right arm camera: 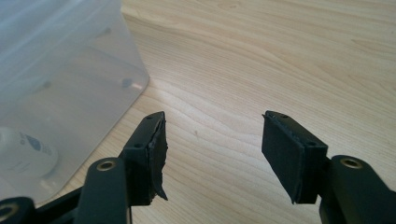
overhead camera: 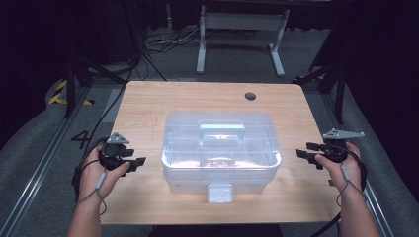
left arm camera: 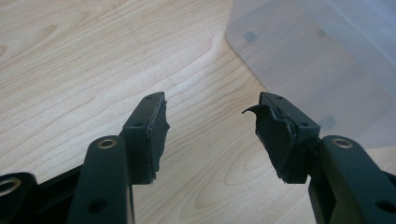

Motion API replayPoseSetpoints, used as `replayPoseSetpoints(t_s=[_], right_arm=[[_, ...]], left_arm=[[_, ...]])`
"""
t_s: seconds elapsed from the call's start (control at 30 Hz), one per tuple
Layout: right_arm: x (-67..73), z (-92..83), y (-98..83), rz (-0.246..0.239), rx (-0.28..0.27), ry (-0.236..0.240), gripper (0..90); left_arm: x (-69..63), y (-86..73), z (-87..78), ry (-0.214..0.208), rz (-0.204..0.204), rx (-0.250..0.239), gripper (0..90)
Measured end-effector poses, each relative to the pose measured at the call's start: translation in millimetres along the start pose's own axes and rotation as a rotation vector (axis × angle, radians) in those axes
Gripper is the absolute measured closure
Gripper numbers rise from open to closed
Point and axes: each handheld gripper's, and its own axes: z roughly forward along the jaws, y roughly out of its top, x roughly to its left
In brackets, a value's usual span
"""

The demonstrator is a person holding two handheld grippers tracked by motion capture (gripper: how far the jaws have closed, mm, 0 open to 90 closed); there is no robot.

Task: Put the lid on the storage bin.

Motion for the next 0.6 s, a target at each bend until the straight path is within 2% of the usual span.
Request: replayPoseSetpoints(t_s=[0.13, 0.37, 0.6], right_arm=[[-3.7, 3.2, -5.0, 0.012, 0.008, 0.000, 39.2], [-9.9, 15.4, -16.4, 0.015, 0.033, -0.003, 37.7], [-8.9, 27.5, -21.0, 0.003, 0.061, -0.001, 37.4]], left_arm=[[1.5, -1.0, 9.3, -0.004, -0.010, 0.005, 40.6], [4.3, -6.1, 23.4, 0.002, -0.026, 0.046, 36.1], [6.6, -10.0, 30.7, 0.008, -0.014, 0.073, 35.5]])
